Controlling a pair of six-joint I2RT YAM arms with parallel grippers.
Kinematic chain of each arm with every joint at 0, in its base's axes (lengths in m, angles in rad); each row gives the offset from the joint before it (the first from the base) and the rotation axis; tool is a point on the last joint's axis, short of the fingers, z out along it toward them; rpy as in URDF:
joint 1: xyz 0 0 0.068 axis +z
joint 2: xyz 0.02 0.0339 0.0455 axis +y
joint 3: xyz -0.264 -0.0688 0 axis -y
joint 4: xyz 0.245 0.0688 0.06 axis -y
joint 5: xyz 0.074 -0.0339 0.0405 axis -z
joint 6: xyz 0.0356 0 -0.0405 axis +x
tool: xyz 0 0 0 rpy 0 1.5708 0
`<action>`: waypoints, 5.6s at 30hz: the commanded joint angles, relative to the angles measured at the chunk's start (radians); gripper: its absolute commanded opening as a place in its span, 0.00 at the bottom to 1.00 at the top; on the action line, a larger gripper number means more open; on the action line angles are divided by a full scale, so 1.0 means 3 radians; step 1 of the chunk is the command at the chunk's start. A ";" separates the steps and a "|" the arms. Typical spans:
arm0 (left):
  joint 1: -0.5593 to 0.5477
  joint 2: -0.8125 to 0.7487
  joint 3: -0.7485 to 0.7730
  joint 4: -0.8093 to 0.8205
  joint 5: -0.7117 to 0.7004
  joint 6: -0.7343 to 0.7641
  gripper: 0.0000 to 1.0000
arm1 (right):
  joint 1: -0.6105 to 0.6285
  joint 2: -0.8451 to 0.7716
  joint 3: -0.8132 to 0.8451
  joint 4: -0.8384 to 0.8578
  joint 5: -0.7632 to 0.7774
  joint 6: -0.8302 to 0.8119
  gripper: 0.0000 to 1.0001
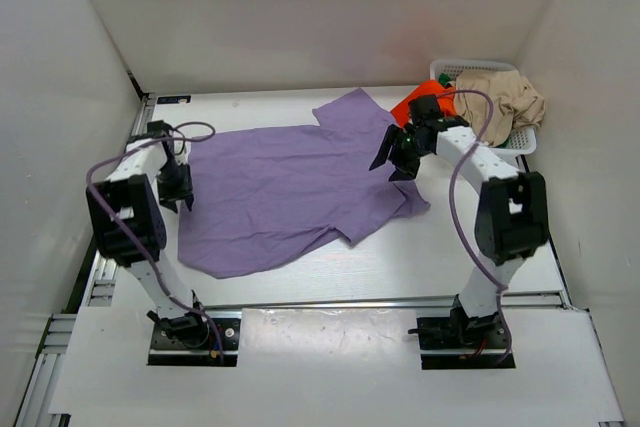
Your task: Fold and stack the t-shirts
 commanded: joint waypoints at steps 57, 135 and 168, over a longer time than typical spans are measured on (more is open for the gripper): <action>-0.0037 -0.0729 -0.1302 0.0106 0.0358 -0.0001 0.10 | 0.0867 0.0155 0.0188 -0.0049 0.0661 -0.0076 0.01; -0.0037 -0.0729 -0.1363 0.0076 0.0327 -0.0001 0.10 | 0.0724 0.0837 0.0465 0.0293 0.1105 -0.0786 0.57; 0.0024 -0.1250 -0.1297 -0.0512 -0.0609 -0.0001 0.10 | 0.0760 -0.2092 -0.1692 -0.1075 0.0415 -0.0142 0.00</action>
